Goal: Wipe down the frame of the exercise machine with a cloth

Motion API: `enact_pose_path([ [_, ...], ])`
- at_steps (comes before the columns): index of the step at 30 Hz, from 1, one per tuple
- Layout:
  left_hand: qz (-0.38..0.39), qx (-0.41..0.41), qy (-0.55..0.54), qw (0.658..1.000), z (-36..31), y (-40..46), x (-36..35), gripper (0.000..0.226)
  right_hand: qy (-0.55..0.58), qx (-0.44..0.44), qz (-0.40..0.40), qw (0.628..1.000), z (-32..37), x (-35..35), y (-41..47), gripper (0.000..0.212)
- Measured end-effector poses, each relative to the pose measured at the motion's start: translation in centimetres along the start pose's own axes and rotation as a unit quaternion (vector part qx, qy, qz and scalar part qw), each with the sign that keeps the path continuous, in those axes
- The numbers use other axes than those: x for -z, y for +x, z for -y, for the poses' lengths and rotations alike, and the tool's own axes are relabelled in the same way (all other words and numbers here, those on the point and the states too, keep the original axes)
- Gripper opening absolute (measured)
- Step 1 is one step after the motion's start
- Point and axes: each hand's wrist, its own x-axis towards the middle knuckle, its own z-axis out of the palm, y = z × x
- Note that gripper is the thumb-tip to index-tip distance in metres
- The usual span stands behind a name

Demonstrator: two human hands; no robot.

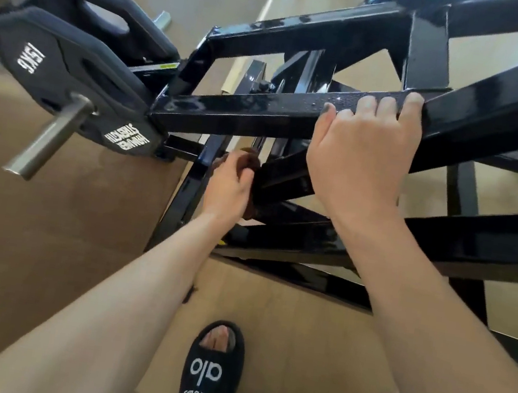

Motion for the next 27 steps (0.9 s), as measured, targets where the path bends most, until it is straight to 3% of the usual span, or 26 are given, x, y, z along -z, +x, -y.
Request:
enact_pose_path([
  [3, -0.011, -0.063, -0.102, 0.993, -3.4, -2.9, -1.0, 0.015, 0.011, 0.0, -0.012, 1.0, 0.0, 0.0, 0.0, 0.073],
  [6, -0.02, -0.069, -0.104, 0.992, -3.2, -3.5, -1.4, 0.014, 0.012, 0.006, -0.024, 1.0, -0.1, -0.2, 0.1, 0.075],
  [13, 0.007, 0.081, 0.001, 0.997, 0.2, 0.8, -0.2, 0.013, 0.028, 0.011, -0.038, 0.999, -0.3, -1.0, 0.6, 0.071],
  [21, -0.022, -0.084, -0.122, 0.989, -6.6, -5.3, -1.1, 0.017, 0.003, 0.031, -0.022, 0.999, -0.4, -0.7, 0.7, 0.074],
  [27, -0.019, -0.082, -0.086, 0.993, -6.3, -4.8, -1.3, 0.018, -0.005, 0.04, -0.023, 0.999, -0.6, -0.9, 0.5, 0.071],
])
